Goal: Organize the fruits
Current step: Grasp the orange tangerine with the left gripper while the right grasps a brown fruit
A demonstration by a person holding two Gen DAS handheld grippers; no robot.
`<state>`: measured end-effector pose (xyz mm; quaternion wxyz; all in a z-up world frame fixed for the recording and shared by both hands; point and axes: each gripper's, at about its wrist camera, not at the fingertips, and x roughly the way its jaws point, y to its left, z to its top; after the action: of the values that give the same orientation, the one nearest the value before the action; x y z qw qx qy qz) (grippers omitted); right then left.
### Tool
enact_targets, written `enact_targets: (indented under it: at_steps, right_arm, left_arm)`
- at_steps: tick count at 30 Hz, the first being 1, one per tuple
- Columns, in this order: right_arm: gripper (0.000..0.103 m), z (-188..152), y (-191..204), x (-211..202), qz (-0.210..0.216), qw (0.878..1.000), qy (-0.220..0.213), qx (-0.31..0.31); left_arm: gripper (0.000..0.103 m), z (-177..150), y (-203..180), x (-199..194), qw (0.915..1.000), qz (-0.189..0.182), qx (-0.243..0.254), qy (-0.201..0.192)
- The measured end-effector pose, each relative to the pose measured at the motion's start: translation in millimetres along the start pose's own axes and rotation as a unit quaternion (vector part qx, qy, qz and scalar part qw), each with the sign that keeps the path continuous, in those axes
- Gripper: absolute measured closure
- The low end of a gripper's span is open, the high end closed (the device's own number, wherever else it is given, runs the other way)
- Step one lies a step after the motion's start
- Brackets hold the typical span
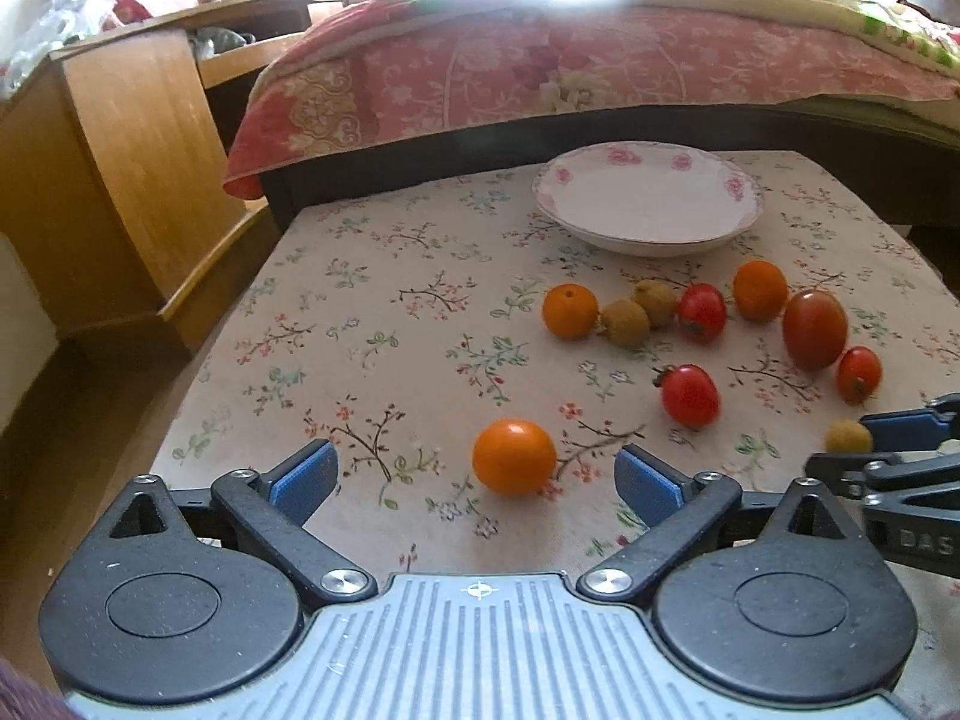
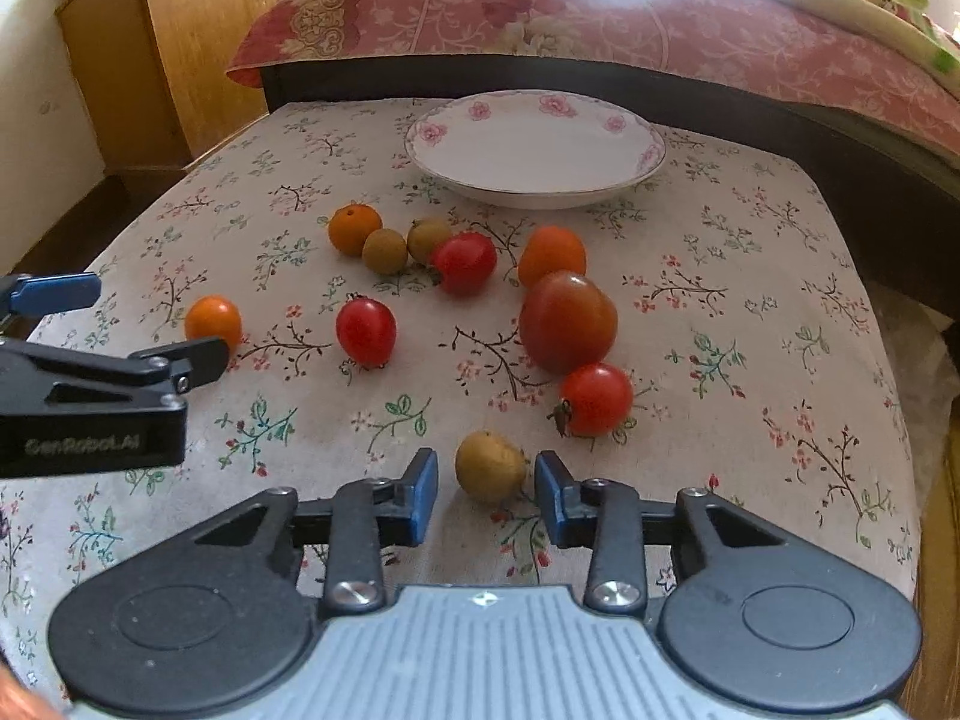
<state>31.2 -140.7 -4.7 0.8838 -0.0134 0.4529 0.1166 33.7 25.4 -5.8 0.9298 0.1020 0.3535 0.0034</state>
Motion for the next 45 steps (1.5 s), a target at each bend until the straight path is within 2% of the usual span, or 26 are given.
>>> enact_targets:
  at_steps: [6,10,15,20,28,33,38,42,45]
  right_arm:
    - [0.065,0,-1,-1,0.001,1.000,-0.003,-0.003]
    - [0.064,-1,-2,-2,0.000,1.000,-0.003,-0.001]
    - [0.064,-2,-8,-3,0.004,1.000,-0.005,0.011]
    - [0.064,-5,-11,-4,0.009,1.000,-0.010,0.012]
    - [0.062,-10,-10,-5,0.004,1.000,-0.025,-0.005]
    - [0.062,-11,-6,-6,-0.003,0.999,-0.026,-0.023]
    - [0.062,-12,-4,-6,-0.006,0.999,-0.029,-0.032]
    - [0.062,-10,-3,-5,-0.008,0.999,-0.029,-0.035]
    - [0.062,-11,0,-6,-0.012,0.998,-0.027,-0.049]
  left_arm:
    - [0.012,1,-4,16,0.9997,0.012,0.022,-0.001]
    - [0.023,-2,-7,25,0.9997,-0.001,0.022,0.007]
    - [0.027,-4,-8,28,0.9999,-0.011,0.012,0.006]
    - [0.045,-2,-13,26,0.9990,-0.045,0.003,0.006]
    - [0.054,-2,-14,23,0.9983,-0.056,0.000,0.014]
    - [0.053,-3,-17,23,0.9983,-0.054,0.014,0.016]
    - [0.037,-2,-17,25,0.9988,-0.045,0.016,0.012]
    - [0.036,0,-15,28,0.9989,-0.042,0.012,0.018]
    - [0.038,0,-16,27,0.9988,-0.041,0.016,0.019]
